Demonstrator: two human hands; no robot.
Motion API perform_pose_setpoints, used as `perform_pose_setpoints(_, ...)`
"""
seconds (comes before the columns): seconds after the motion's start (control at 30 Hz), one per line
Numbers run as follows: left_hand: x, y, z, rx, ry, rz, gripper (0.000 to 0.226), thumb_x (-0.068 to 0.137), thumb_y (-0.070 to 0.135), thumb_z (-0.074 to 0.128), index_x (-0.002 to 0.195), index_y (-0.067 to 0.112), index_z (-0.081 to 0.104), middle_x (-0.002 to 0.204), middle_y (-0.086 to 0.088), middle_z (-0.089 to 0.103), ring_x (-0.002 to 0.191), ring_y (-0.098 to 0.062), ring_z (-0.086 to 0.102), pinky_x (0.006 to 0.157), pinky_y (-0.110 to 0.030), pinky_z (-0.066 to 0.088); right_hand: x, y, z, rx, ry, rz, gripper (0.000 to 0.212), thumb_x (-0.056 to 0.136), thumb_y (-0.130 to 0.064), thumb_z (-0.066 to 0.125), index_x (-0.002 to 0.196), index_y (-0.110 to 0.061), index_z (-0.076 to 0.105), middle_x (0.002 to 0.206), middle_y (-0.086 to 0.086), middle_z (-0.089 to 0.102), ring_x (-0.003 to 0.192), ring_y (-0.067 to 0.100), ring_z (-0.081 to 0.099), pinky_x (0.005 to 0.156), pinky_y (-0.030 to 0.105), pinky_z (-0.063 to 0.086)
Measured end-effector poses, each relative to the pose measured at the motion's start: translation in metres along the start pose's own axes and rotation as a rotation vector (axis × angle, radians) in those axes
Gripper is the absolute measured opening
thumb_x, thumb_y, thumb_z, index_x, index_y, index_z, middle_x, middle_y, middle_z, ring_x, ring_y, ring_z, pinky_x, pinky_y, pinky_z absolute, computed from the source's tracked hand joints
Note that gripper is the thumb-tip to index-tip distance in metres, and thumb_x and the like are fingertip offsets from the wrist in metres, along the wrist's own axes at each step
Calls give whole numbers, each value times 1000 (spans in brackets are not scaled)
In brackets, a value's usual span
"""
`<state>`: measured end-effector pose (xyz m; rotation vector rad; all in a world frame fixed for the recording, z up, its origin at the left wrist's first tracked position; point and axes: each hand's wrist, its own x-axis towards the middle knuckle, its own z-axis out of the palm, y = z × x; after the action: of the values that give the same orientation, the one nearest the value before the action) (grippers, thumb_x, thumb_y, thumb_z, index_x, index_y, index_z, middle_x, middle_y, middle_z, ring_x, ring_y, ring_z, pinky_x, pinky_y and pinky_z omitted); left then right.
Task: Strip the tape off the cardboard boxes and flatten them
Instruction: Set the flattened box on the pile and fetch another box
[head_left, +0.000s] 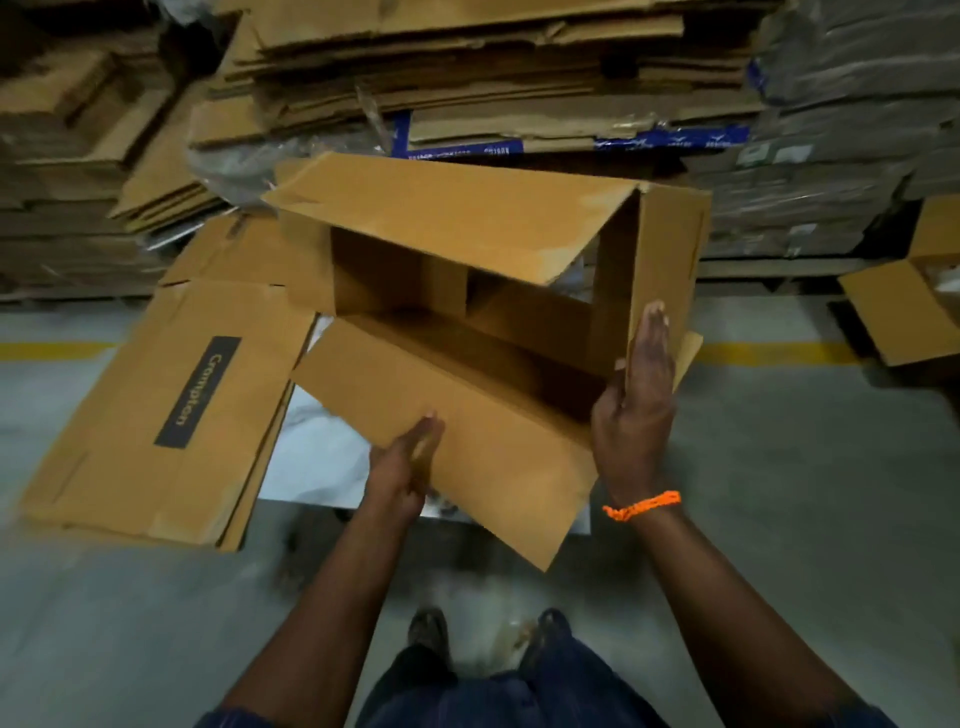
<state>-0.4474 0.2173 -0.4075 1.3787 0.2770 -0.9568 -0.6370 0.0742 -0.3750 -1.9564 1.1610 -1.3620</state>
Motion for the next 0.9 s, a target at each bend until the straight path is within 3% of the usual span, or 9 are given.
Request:
perform_pose_setpoints(0.07, 8, 6, -2, -108, 40, 1, 51, 79, 4, 84, 124, 4, 61, 120, -13, 72, 97, -29, 72, 74, -37, 59, -4, -11, -2, -51, -44, -121, 74, 86, 22, 40, 155, 0, 28, 163, 14, 28, 154, 28, 21, 118, 60, 28)
perform_pose_setpoints(0.2, 8, 20, -9, -63, -9, 3, 31, 81, 2, 77, 110, 4, 68, 121, -14, 72, 95, -32, 69, 73, -38, 42, -7, -36, -10, -179, -196, -271, 84, 78, 20, 42, 157, -4, 28, 165, 11, 24, 155, 24, 15, 119, 64, 21)
perform_pose_setpoints(0.3, -2, 38, -20, -99, -61, 18, 40, 84, -4, 72, 123, 2, 65, 116, -14, 74, 105, -34, 71, 89, -39, 55, -13, -59, -8, -239, -256, -312, 87, 76, 23, 47, 156, -4, 29, 165, 12, 26, 155, 25, 17, 120, 64, 20)
perform_pose_setpoints(0.43, -13, 62, -50, -59, -116, 85, 44, 85, -8, 70, 127, 3, 60, 118, -14, 72, 108, -34, 69, 99, -47, 55, -45, -87, -5, -321, -330, -347, 89, 76, 22, 49, 157, -5, 28, 164, 14, 27, 154, 26, 19, 119, 63, 22)
perform_pose_setpoints(0.53, -12, 68, -76, 69, -171, 141, 36, 88, -4, 70, 122, 4, 62, 116, -13, 72, 106, -32, 68, 98, -47, 55, -69, -105, -3, -357, -346, -343, 91, 75, 21, 50, 158, -7, 26, 165, 13, 24, 155, 25, 16, 120, 62, 21)
perform_pose_setpoints(0.63, -13, 75, -94, 374, -221, 184, 21, 92, 4, 70, 108, 12, 58, 109, -9, 69, 103, -29, 67, 91, -45, 57, -92, -121, 3, -383, -310, -333, 89, 77, 19, 48, 158, -7, 23, 166, 11, 21, 156, 24, 11, 119, 65, 18)
perform_pose_setpoints(0.7, -12, 90, -97, 525, -230, 223, 20, 92, 7, 69, 101, 18, 55, 110, -12, 67, 101, -31, 67, 88, -52, 59, -112, -132, 11, -398, -295, -328, 89, 75, 17, 49, 158, -5, 24, 166, 11, 20, 156, 24, 10, 118, 68, 17)
perform_pose_setpoints(0.8, -7, 107, -96, 601, -324, 326, 33, 85, 13, 63, 117, 17, 56, 120, -15, 63, 105, -33, 65, 89, -54, 59, -144, -148, 26, -450, -347, -369, 83, 76, 7, 46, 156, -4, 28, 165, 12, 24, 155, 26, 15, 117, 69, 17)
perform_pose_setpoints(0.9, -16, 112, -94, 571, -343, 297, 42, 86, -6, 52, 122, 14, 51, 108, -11, 62, 93, -25, 62, 83, -44, 56, -156, -162, 32, -523, -423, -428, 78, 79, -1, 38, 156, -5, 29, 165, 11, 24, 155, 25, 16, 118, 67, 17)
